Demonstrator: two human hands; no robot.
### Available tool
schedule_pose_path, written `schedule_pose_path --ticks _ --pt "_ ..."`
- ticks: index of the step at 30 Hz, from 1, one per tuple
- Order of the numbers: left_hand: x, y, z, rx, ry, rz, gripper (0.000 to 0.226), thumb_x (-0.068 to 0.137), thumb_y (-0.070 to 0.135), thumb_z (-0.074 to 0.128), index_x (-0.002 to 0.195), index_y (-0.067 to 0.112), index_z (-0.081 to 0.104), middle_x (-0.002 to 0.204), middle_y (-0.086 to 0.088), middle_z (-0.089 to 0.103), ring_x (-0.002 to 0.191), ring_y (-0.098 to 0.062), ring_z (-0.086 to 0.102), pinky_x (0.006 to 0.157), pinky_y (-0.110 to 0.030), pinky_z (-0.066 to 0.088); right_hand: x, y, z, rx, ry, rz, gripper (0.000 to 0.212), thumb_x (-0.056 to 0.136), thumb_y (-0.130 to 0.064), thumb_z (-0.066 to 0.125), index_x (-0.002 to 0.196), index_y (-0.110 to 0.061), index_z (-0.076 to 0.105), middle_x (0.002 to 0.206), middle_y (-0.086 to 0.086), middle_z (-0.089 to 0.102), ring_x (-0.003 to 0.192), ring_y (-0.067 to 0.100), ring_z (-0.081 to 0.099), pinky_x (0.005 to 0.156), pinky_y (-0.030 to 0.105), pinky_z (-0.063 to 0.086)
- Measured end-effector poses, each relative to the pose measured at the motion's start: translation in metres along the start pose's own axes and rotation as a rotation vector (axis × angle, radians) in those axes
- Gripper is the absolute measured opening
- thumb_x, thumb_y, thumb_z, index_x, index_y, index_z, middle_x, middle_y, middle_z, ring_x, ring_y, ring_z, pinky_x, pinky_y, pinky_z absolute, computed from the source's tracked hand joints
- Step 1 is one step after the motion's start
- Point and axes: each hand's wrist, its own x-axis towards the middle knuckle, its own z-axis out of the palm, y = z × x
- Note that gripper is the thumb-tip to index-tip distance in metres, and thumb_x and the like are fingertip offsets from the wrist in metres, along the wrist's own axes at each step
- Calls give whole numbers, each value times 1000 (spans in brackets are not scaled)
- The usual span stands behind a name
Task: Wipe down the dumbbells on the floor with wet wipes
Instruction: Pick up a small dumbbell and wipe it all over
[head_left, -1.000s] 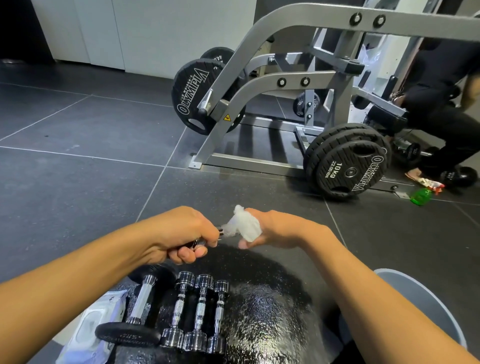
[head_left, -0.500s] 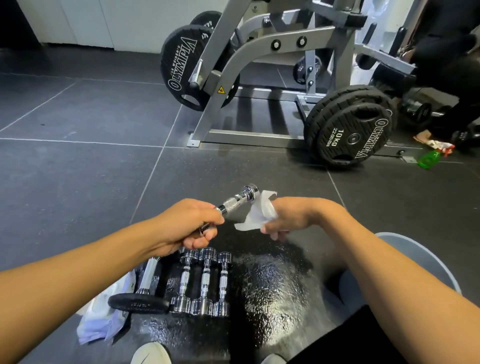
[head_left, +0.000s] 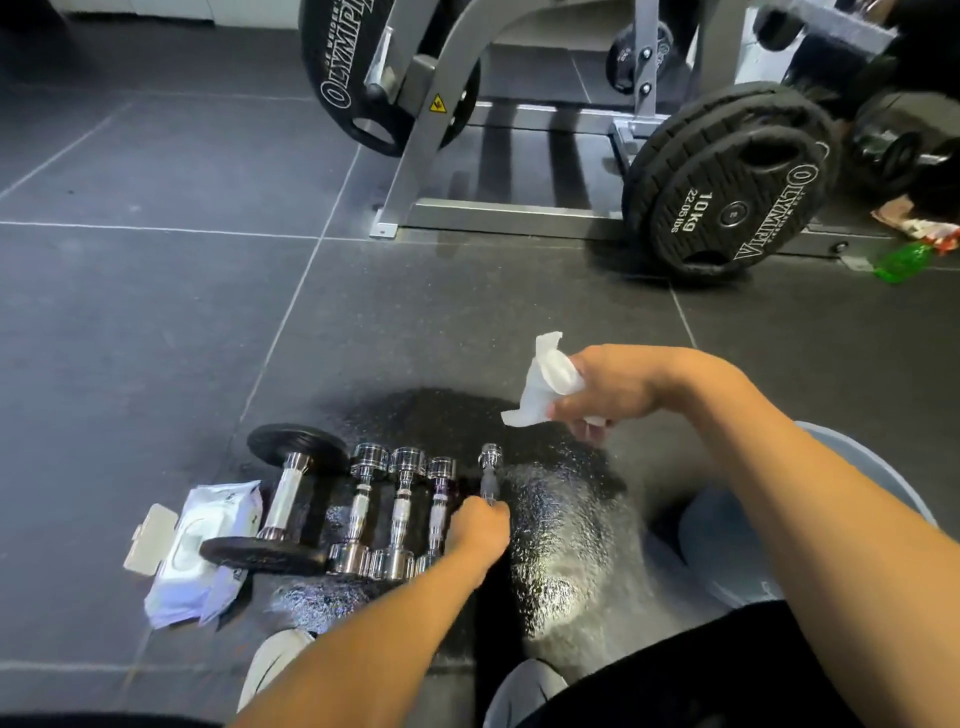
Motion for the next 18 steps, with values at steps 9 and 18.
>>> schedule_pose_path --ticks 9,18 --pt "32 -33 41 395 118 -49 36 106 29 38 128 2 46 126 -19 64 118 -35 58 87 -41 48 5 6 5 -46 88 -4 33 101 -33 60 78 -10 69 70 3 74 55 5 61 54 7 39" --pt "46 -48 38 1132 0 22 51 95 20 63 141 0 51 146 -22 41 131 -32 37 104 -34 41 14 -5 3 -92 96 -46 31 102 -36 59 91 -9 70 79 1 78 69 8 68 62 11 44"
